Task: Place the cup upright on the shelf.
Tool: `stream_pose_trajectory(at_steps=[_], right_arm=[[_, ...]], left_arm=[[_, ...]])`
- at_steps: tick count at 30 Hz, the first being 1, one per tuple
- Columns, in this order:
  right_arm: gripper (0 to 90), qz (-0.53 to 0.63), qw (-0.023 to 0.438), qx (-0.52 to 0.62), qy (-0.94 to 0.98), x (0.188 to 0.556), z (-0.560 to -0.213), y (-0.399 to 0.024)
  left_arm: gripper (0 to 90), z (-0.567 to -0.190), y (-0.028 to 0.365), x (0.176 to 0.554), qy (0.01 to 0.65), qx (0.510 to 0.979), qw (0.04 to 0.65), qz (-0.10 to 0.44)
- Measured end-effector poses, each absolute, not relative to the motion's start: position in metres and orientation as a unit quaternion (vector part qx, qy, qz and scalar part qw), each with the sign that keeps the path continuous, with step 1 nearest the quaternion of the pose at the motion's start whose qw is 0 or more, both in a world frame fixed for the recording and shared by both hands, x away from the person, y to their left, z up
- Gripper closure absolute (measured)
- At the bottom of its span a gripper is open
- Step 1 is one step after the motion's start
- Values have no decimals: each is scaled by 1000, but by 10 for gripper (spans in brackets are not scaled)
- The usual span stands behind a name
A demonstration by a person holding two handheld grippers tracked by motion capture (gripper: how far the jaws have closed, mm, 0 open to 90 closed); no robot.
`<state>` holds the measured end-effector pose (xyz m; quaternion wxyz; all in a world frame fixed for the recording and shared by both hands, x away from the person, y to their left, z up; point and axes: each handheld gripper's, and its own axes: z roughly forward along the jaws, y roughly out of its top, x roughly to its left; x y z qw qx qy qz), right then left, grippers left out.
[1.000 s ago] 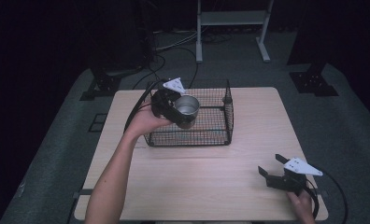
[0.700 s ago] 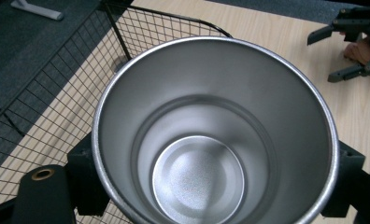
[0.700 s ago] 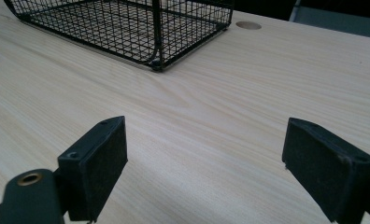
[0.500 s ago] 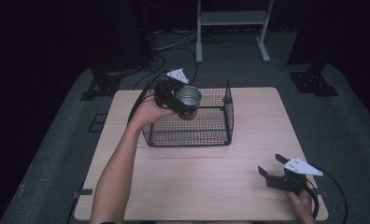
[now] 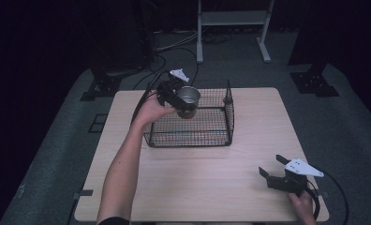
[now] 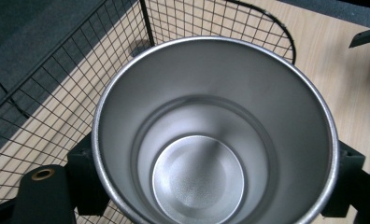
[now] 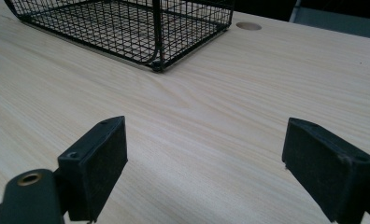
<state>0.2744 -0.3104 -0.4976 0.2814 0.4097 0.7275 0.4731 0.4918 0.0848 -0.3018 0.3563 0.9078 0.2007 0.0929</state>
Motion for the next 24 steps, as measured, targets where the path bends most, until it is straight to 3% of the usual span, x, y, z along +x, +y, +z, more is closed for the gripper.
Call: stream_pose_trajectory(at_steps=[24], right_arm=[[134,475,281,408,727,274,-498,-311]], left_arm=[[177,-341,61,518,220,911,337,87]])
